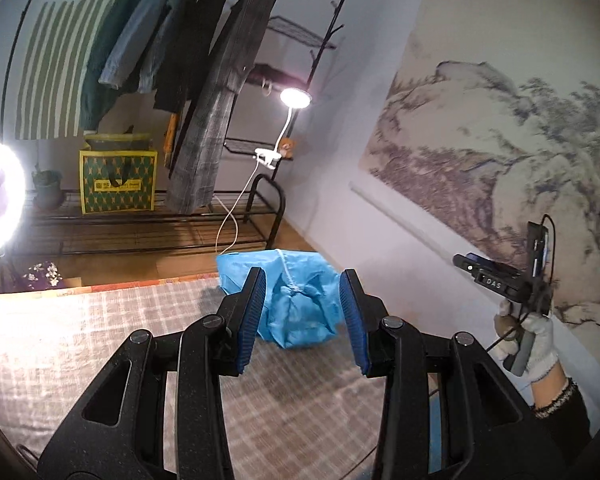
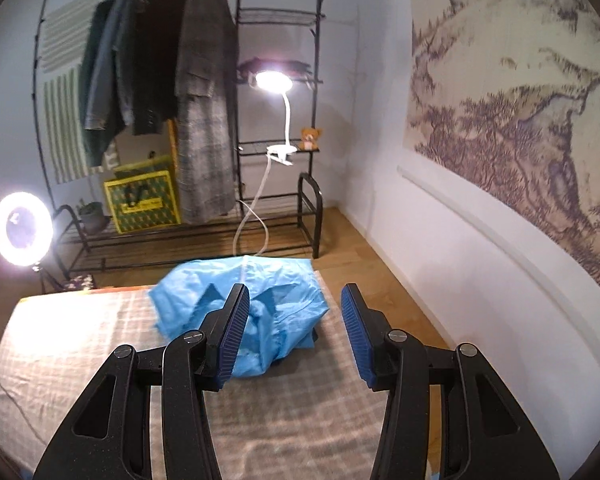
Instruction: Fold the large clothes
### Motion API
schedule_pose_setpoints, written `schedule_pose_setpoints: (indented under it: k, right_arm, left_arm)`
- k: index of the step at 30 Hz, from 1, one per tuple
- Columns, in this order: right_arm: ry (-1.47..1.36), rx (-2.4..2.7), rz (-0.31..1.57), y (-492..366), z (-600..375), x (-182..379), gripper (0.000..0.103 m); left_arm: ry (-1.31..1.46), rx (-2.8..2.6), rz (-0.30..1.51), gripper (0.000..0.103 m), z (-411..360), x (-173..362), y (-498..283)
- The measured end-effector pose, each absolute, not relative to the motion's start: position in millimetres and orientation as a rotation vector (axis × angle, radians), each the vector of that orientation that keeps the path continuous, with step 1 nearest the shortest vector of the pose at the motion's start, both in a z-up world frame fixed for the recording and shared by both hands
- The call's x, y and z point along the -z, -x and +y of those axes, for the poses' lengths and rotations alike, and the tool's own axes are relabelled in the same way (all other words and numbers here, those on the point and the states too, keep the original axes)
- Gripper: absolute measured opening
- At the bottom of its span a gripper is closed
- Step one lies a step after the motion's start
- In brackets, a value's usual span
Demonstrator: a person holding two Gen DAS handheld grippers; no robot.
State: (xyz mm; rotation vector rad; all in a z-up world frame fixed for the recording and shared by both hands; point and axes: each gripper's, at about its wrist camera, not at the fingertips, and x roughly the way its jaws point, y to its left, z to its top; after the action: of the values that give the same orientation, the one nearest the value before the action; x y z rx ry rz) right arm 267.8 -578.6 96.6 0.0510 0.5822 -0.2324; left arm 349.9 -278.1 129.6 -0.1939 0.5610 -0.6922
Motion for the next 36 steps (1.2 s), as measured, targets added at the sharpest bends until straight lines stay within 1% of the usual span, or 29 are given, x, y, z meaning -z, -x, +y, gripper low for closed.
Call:
schedule_pose_setpoints:
  k: [3,5,10,14,16,17,18,19,20,21,22,27,29,36]
  right_arm:
    - [-0.048,0.221,0.558,-237,-560,-114,0.047]
    - [-0.048,0.219,0.548,-222,-550,-123,0.047]
    - [-0.053,0.2,0.52,-185,-523,-138,0.048]
    - [-0.101,0.192,0.517,-161,-508,-139,0.056]
    - [-0.108,0.182,0.519,-150,-500,-136,0.057]
    - [-0.106,0.178,0.521,-148,-497,-135,0.057]
    - [-0.106,0.179,0.523,-143,-492,-133,0.06]
    - [-0.103,0.179,0.524,-140,-487,-132,0.063]
    - [-0.098,0.18,0.519,-136,-481,-130,0.071]
    - [-0.094,0.188,0.511,-132,-475,-127,0.078]
    - [-0.088,0.199,0.501,-127,-469,-125,0.08]
    - [-0.059,0.231,0.501,-122,-444,-107,0.081]
    - [-0.062,0.22,0.506,-124,-435,-98,0.082]
    - [-0.023,0.255,0.505,-138,-411,-70,0.082]
  left_arm:
    - [0.178,0.707,0.532,0.041,-257,-151,-313]
    - [0.162,0.709,0.512,0.047,-244,-164,-287]
    - [0.114,0.702,0.475,0.048,-216,-185,-231]
    - [0.094,0.698,0.484,0.059,-202,-190,-203]
    - [0.086,0.695,0.487,0.061,-196,-191,-190]
    - [0.083,0.695,0.486,0.064,-193,-190,-184]
    - [0.08,0.693,0.483,0.066,-191,-189,-179]
    - [0.071,0.689,0.478,0.072,-191,-186,-173]
    - [0.063,0.684,0.476,0.075,-190,-183,-169]
    - [0.056,0.68,0.475,0.075,-190,-177,-165]
    - [0.055,0.68,0.48,0.076,-190,-173,-162]
    - [0.058,0.675,0.512,0.083,-189,-141,-158]
    - [0.037,0.64,0.498,0.089,-189,-127,-158]
    - [0.028,0.569,0.475,0.095,-188,-86,-171]
